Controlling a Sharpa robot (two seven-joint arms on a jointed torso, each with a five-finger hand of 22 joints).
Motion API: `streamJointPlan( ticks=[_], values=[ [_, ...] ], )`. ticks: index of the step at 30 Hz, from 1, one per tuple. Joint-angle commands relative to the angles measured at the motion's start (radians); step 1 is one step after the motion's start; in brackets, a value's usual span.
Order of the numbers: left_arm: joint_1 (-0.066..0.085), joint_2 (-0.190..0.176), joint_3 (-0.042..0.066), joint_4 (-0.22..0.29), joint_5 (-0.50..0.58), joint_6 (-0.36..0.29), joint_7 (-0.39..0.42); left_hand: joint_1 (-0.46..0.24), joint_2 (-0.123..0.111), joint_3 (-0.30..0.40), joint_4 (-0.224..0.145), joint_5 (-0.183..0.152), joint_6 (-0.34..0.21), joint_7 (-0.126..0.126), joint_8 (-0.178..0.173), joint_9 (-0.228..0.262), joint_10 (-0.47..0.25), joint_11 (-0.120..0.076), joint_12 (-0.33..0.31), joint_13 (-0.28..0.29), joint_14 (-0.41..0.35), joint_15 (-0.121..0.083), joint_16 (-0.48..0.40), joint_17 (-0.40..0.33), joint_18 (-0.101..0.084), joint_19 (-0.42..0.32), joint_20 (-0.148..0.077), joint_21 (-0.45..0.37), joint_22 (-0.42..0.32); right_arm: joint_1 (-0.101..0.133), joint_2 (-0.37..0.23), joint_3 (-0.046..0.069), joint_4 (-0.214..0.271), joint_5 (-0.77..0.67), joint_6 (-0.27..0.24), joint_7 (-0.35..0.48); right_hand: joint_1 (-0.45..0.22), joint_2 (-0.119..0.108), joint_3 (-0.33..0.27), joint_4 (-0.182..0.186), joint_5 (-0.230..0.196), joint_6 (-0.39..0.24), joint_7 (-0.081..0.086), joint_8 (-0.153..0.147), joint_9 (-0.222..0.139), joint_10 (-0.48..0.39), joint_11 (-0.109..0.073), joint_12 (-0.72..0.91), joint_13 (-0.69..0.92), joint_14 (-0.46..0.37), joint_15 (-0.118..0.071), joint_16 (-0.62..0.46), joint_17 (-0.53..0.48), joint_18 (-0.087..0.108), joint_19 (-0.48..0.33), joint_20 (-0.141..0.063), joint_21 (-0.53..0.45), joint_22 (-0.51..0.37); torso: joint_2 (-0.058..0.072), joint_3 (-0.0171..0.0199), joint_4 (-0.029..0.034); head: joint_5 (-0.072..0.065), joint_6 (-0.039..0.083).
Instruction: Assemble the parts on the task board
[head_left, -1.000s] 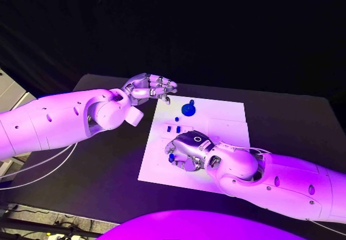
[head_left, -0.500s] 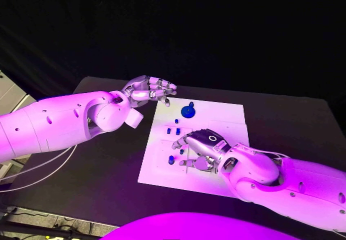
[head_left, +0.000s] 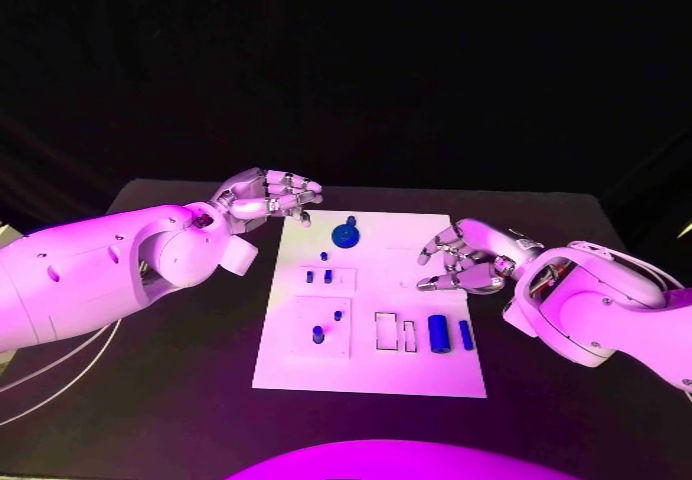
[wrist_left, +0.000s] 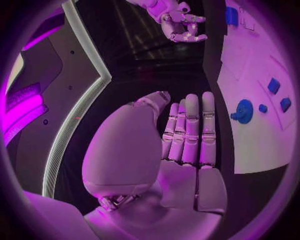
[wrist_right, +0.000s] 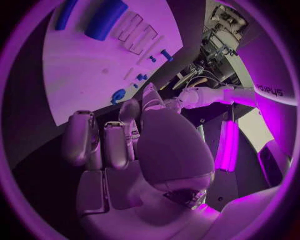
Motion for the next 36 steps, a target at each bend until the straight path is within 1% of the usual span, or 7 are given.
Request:
streamJointPlan(
  ticks=[1, 6, 10, 12, 21, 31, 36],
  values=[
    [-0.005, 0.001, 0.0, 0.001, 0.008, 0.011, 0.011, 0.003, 0.003, -0.002, -0.004, -0.003, 0.003, 0.006, -0.007, -0.002, -0.003, 0.002, -0.003, -0.001, -0.008, 0.0, 0.006, 0.002, 0.01, -0.005, 0.0, 0.004, 0.001, -0.001, -0.041, -0.007, 0.017, 0.167, 0.06, -0.048, -0.034, 0.036, -0.021, 0.003, 0.032, 0.008, -0.007, 0.046, 0.018, 0.078, -0.009, 0.282, 0.378, 0.055, -0.008, 0.059, 0.116, -0.033, 0.046, -0.007, 0.104, 0.187, -0.008, -0.0011, -0.007, -0.042, 0.0],
    [-0.011, 0.002, 0.0, 0.002, 0.008, 0.012, 0.013, 0.003, 0.003, -0.002, -0.004, -0.003, 0.003, 0.006, -0.007, -0.002, -0.003, 0.002, -0.003, -0.001, -0.008, 0.0, 0.006, 0.002, 0.01, -0.005, 0.0, 0.004, 0.001, -0.019, -0.101, -0.018, 0.046, 0.143, 0.059, -0.096, -0.058, 0.065, -0.044, 0.004, 0.034, 0.011, -0.014, 0.088, 0.034, 0.102, -0.012, 0.354, 0.497, 0.064, -0.01, 0.092, 0.181, -0.041, 0.056, -0.009, 0.157, 0.207, -0.013, -0.0025, -0.0118, -0.076, 0.003],
    [-0.015, 0.003, 0.0, 0.002, 0.008, 0.014, 0.013, 0.003, 0.003, -0.002, -0.004, -0.003, 0.003, 0.006, -0.007, -0.002, -0.003, 0.002, -0.003, -0.001, -0.008, 0.0, 0.006, 0.002, 0.01, -0.005, 0.0, 0.004, 0.001, -0.041, -0.121, -0.025, 0.062, 0.088, 0.049, -0.139, -0.077, 0.07, -0.057, 0.005, 0.032, 0.015, -0.017, 0.103, 0.039, 0.11, -0.014, 0.367, 0.522, 0.067, -0.012, 0.101, 0.2, -0.044, 0.06, -0.01, 0.176, 0.213, -0.016, -0.0021, -0.0146, -0.086, 0.002],
    [-0.017, 0.004, 0.0, 0.001, 0.008, 0.015, 0.013, 0.003, 0.003, -0.002, -0.004, -0.003, 0.003, 0.006, -0.007, -0.002, -0.003, 0.002, -0.003, -0.001, -0.008, 0.0, 0.006, 0.002, 0.01, -0.005, 0.0, 0.004, 0.001, -0.064, -0.121, -0.028, 0.069, 0.051, 0.032, -0.172, -0.102, 0.07, -0.069, 0.006, 0.033, 0.013, -0.019, 0.113, 0.042, 0.116, -0.016, 0.376, 0.54, 0.069, -0.013, 0.108, 0.216, -0.046, 0.062, -0.011, 0.19, 0.217, -0.019, -0.0035, -0.0162, -0.093, 0.0],
    [-0.02, 0.002, 0.0, 0.002, 0.008, 0.019, 0.013, 0.003, 0.003, -0.002, -0.004, -0.003, 0.003, 0.006, -0.007, -0.002, -0.003, 0.002, -0.003, -0.001, -0.008, 0.0, 0.006, 0.002, 0.01, -0.005, 0.0, 0.004, 0.001, -0.115, -0.077, -0.031, 0.063, -0.021, -0.006, -0.25, -0.123, 0.062, -0.077, 0.006, 0.035, 0.011, -0.02, 0.12, 0.044, 0.121, -0.016, 0.383, 0.554, 0.072, -0.014, 0.116, 0.235, -0.05, 0.067, -0.012, 0.212, 0.221, -0.019, -0.0051, -0.0152, -0.088, -0.009],
    [-0.021, -0.004, 0.0, 0.005, 0.008, 0.021, 0.013, 0.003, 0.003, -0.002, -0.004, -0.003, 0.003, 0.006, -0.007, -0.002, -0.003, 0.002, -0.003, -0.001, -0.008, 0.0, 0.006, 0.002, 0.01, -0.005, 0.0, 0.004, 0.001, -0.136, -0.038, -0.032, 0.033, -0.076, 0.05, -0.3, -0.12, 0.051, -0.076, 0.005, 0.03, 0.009, -0.02, 0.124, 0.045, 0.128, -0.017, 0.392, 0.569, 0.075, -0.014, 0.122, 0.25, -0.052, 0.069, -0.012, 0.225, 0.224, -0.019, -0.0056, -0.016, -0.09, -0.015],
    [-0.021, -0.006, 0.0, 0.005, 0.008, 0.023, 0.012, 0.002, 0.003, -0.002, -0.003, -0.003, 0.003, 0.006, -0.007, -0.002, -0.002, 0.002, -0.004, -0.001, -0.009, 0.0, 0.007, 0.002, 0.01, -0.006, 0.0, 0.004, 0.003, -0.142, -0.021, -0.032, 0.025, -0.096, 0.08, -0.314, -0.146, 0.042, -0.059, 0.007, 0.017, 0.001, -0.018, 0.135, 0.047, 0.178, -0.014, 0.461, 0.665, 0.09, -0.011, 0.154, 0.335, -0.057, 0.074, -0.01, 0.254, 0.231, -0.019, -0.0045, -0.0168, -0.087, -0.016]
  ],
)
